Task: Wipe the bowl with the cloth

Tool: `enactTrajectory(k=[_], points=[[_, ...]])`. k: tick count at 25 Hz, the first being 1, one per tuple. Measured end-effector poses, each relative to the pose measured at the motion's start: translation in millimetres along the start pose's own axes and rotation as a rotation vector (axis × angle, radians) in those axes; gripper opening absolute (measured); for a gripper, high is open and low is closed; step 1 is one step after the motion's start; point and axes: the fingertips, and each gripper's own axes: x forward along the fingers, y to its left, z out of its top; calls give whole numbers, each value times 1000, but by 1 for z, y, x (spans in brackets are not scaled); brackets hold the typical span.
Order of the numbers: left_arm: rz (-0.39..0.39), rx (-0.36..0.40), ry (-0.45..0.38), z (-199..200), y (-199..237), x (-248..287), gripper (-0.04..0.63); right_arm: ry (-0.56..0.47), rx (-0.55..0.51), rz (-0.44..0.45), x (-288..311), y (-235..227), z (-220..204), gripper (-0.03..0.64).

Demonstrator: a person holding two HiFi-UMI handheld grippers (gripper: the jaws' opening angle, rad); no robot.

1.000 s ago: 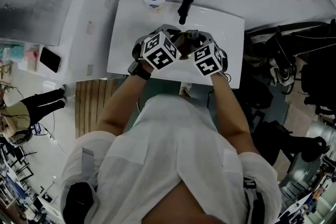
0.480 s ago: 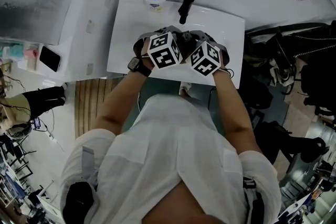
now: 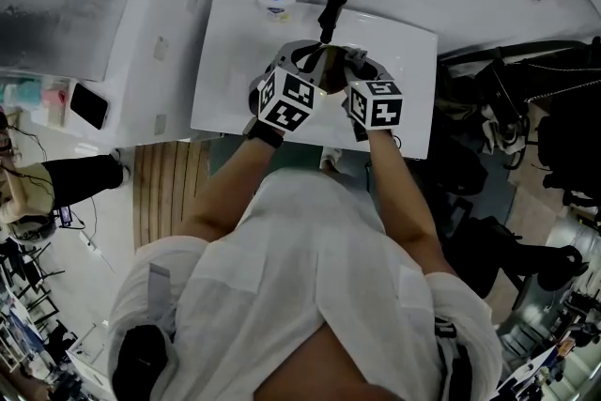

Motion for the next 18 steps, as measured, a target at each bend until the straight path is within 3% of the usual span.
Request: enactTrajectory(k=[4,7,9,12,18], points=[[101,-216,-81,-1,12,-5,32,-45,324,-19,-4,-6,-11,60],[153,-341,-123,-5,17,-9,38,-51,488,-12,-5,1,-19,60],[163,-380,-140,-6,18,-11,40,-43,563,-1,-5,5,-24,60],[95,-346,-101,-8,11,-7,38,-12,517,-28,-6,0,-29,60],[-70,-143,21,-9,-8,3,32,130,226,9,-7,-7,-33,81]])
